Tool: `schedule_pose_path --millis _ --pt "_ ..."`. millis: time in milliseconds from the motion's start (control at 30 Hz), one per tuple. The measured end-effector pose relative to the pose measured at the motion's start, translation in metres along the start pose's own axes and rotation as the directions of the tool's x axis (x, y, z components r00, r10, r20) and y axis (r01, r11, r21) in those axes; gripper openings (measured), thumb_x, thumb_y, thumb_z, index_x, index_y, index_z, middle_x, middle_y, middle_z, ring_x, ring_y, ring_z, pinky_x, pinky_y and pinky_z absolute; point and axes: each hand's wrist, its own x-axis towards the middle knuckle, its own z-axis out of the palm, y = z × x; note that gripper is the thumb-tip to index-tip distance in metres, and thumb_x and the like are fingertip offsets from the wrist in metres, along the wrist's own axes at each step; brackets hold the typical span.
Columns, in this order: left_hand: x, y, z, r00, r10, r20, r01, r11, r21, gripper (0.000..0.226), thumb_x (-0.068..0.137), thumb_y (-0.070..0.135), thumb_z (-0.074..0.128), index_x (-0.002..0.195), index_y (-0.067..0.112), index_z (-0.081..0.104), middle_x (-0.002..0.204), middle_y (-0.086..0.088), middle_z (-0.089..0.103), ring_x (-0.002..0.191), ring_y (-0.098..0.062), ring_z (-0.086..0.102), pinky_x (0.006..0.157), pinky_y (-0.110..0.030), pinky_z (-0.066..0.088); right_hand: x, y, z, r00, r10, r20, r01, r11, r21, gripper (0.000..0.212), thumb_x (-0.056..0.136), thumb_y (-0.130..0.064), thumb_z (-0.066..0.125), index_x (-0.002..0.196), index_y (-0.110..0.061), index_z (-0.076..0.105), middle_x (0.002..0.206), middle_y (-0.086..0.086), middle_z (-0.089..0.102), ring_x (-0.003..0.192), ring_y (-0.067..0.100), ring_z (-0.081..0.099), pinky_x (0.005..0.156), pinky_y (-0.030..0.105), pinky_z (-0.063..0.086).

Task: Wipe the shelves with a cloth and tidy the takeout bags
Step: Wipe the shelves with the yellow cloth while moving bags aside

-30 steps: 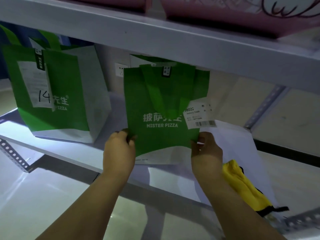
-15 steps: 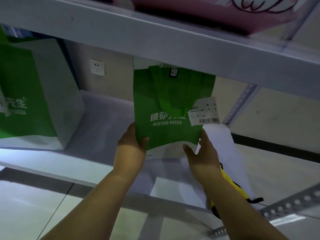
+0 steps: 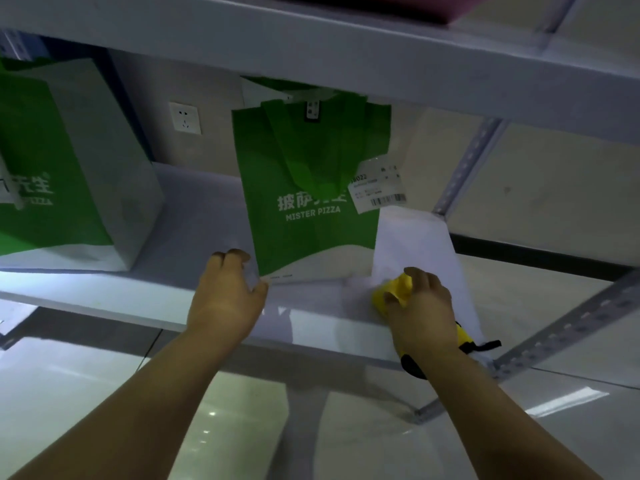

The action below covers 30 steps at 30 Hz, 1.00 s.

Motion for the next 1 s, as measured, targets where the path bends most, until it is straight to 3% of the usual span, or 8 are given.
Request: schedule_pose_path --millis 100,267,500,667,833,1000 --pt "-0.013 0.001 0.0 0.996 0.074 0.049 -0.077 0.995 0.057 0.047 0.082 0.025 0.068 0.123 0.01 0.052 0.121 -0.014 0.05 0.105 -0.032 0.054 0.084 -0.038 0.045 -0.006 0.011 -0.001 0.998 0.049 0.045 -0.043 0.991 -0.129 0.054 0.088 -0.033 0.051 0.136 -0.014 0.038 0.133 0.013 0.042 0.119 0.035 0.037 0.094 0.042 0.038" --pt "-0.03 0.005 -0.004 0.985 0.141 0.098 -0.152 0.983 0.107 0.043 0.083 0.027 0.067 0.121 0.012 0.055 0.122 -0.01 0.053 0.104 -0.028 0.056 0.083 -0.036 0.046 -0.022 0.007 0.001 0.998 -0.056 -0.001 0.056 0.995 -0.078 0.044 0.088 -0.027 0.055 0.128 -0.01 0.048 0.126 0.014 0.05 0.112 0.036 0.043 0.09 0.041 0.038" --pt "-0.06 -0.014 -0.046 0.992 0.088 0.085 -0.1 0.983 0.152 0.039 0.081 0.032 0.068 0.115 0.017 0.057 0.113 -0.003 0.056 0.092 -0.019 0.058 0.076 -0.03 0.044 -0.048 -0.035 0.009 0.976 -0.218 0.011 0.214 0.967 0.139 0.042 0.087 -0.025 0.06 0.126 -0.01 0.052 0.125 0.012 0.052 0.115 0.03 0.044 0.095 0.04 0.038" --pt "-0.066 -0.056 -0.081 0.999 -0.016 -0.031 0.019 0.996 0.09 0.035 0.081 0.031 0.068 0.112 0.017 0.06 0.108 -0.002 0.06 0.087 -0.012 0.055 0.075 -0.028 0.041 -0.065 -0.082 0.022 0.952 -0.305 0.009 0.298 0.938 0.176 0.04 0.088 -0.026 0.059 0.124 -0.013 0.051 0.128 0.007 0.052 0.117 0.026 0.044 0.098 0.034 0.037" --pt "-0.054 -0.129 -0.112 1.0 -0.012 0.005 0.011 0.979 0.204 0.039 0.082 0.031 0.066 0.116 0.014 0.058 0.114 -0.007 0.059 0.098 -0.023 0.057 0.081 -0.035 0.045 -0.078 -0.145 0.054 0.934 -0.356 0.032 0.345 0.922 0.174 0.041 0.09 -0.03 0.056 0.129 -0.019 0.048 0.132 0.003 0.048 0.12 0.022 0.042 0.099 0.032 0.035" --pt "-0.018 -0.187 -0.151 0.994 -0.057 -0.093 0.068 0.99 0.123 0.036 0.083 0.029 0.066 0.115 0.014 0.058 0.112 -0.007 0.06 0.098 -0.022 0.057 0.079 -0.033 0.044 -0.087 -0.225 0.092 0.925 -0.376 0.057 0.357 0.91 0.213 0.045 0.092 -0.031 0.054 0.134 -0.02 0.045 0.137 -0.001 0.046 0.125 0.02 0.041 0.102 0.032 0.034"
